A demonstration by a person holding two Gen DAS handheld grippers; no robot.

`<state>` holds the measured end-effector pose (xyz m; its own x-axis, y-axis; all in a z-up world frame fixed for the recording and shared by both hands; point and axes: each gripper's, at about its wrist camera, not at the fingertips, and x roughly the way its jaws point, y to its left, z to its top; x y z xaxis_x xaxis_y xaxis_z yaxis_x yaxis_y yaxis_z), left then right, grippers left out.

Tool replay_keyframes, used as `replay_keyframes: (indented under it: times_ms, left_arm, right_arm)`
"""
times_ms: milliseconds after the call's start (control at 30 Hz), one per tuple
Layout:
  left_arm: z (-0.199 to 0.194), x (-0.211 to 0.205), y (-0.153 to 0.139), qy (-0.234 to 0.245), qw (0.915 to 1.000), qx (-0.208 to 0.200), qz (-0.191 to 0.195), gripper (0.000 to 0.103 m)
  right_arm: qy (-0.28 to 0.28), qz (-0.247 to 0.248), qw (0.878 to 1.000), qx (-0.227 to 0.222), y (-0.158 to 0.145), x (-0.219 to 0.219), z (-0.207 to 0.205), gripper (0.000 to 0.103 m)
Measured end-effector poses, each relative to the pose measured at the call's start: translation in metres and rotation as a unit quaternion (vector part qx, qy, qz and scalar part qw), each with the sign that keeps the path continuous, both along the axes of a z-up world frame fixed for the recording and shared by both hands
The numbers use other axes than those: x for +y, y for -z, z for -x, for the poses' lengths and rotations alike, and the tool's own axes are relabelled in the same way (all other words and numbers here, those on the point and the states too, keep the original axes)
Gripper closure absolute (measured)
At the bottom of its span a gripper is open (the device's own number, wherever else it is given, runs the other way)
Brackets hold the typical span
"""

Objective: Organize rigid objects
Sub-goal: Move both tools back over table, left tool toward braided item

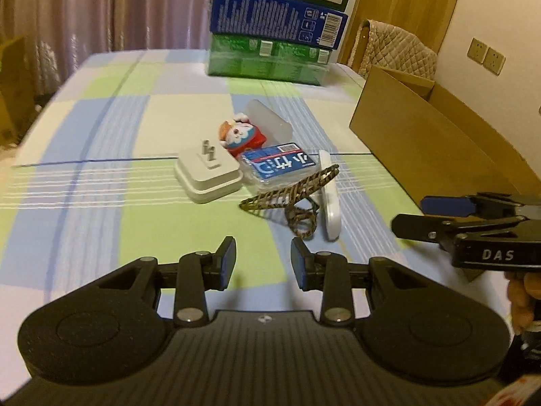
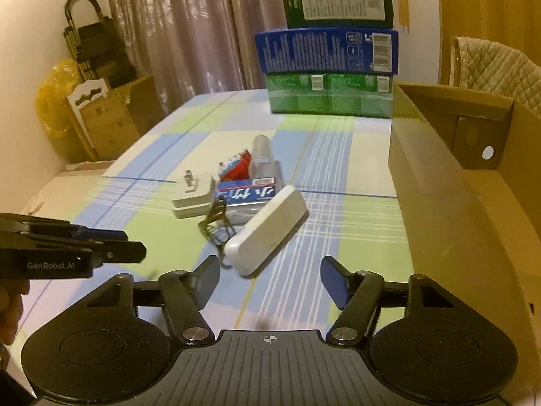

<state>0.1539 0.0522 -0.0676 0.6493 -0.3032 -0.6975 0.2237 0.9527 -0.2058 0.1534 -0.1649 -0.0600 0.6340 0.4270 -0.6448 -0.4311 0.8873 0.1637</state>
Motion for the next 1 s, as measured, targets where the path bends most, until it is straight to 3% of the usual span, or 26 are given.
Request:
replay_keyframes:
  times_ms: [167, 267, 667, 800, 1000]
  left_arm:
    - [-0.029, 0.000, 0.023, 0.001, 0.9962, 0.028, 0.082, 0.073]
    - [-0.044, -0.004, 0.033, 0.001, 0.9933, 0.037, 0.109, 0.073]
    - [-0.073, 0.003, 0.062, -0.047, 0.9677, 0.083, 0.233, 0.076]
    - [-0.074, 0.004, 0.062, -0.054, 0.9672, 0.092, 0.231, 0.080]
    - [-0.063, 0.005, 0.040, -0.056, 0.9865, 0.063, 0.140, 0.080]
  right_arm:
    - [0.013, 0.013, 1.000, 0.008, 0.011, 0.000, -0.018, 0.040]
    - [0.030, 0.015, 0.999, 0.020, 0.018, -0.001, -0.025, 0.040]
    - [0.040, 0.029, 0.998, 0.028, 0.024, -0.002, -0.029, 0.040]
    - [0.040, 0.030, 0.998, 0.031, 0.026, 0.001, -0.030, 0.040]
    - [0.031, 0.019, 0.999, 0.026, 0.024, 0.004, -0.030, 0.040]
